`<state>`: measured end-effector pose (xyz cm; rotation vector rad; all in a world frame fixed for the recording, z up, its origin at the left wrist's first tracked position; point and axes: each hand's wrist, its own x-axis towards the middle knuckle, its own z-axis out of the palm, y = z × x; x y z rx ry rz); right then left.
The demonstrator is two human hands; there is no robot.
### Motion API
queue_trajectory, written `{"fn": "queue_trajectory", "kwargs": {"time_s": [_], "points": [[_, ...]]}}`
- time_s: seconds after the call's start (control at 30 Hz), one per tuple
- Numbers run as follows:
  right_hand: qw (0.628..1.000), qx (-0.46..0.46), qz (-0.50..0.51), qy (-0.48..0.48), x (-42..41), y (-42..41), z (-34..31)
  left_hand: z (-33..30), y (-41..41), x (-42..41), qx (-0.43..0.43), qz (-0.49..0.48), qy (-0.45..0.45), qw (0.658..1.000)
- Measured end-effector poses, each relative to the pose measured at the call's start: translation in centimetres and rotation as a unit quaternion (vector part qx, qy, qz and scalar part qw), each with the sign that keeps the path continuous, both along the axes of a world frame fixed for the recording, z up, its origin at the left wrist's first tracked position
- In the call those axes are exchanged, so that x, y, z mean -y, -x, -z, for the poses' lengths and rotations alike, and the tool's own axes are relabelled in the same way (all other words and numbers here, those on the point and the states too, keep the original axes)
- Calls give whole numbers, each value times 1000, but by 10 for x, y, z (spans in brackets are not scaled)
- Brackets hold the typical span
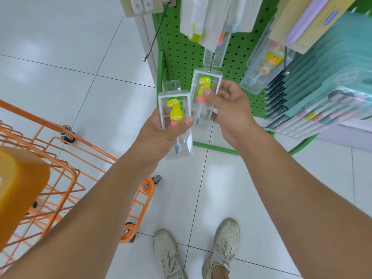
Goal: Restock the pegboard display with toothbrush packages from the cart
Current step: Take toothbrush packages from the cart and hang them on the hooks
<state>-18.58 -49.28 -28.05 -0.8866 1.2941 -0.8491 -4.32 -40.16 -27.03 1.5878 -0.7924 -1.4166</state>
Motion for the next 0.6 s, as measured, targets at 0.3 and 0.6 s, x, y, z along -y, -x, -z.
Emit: {"fn": "queue_trajectory", "kwargs": {"time_s": [0.3, 0.6], "points": [[982, -64, 3, -179, 43, -20, -13, 1, 9, 2, 7, 54, 17, 998], [993, 66, -99, -26, -48, 36, -18, -2, 24, 15, -11, 32, 100, 994]]}}
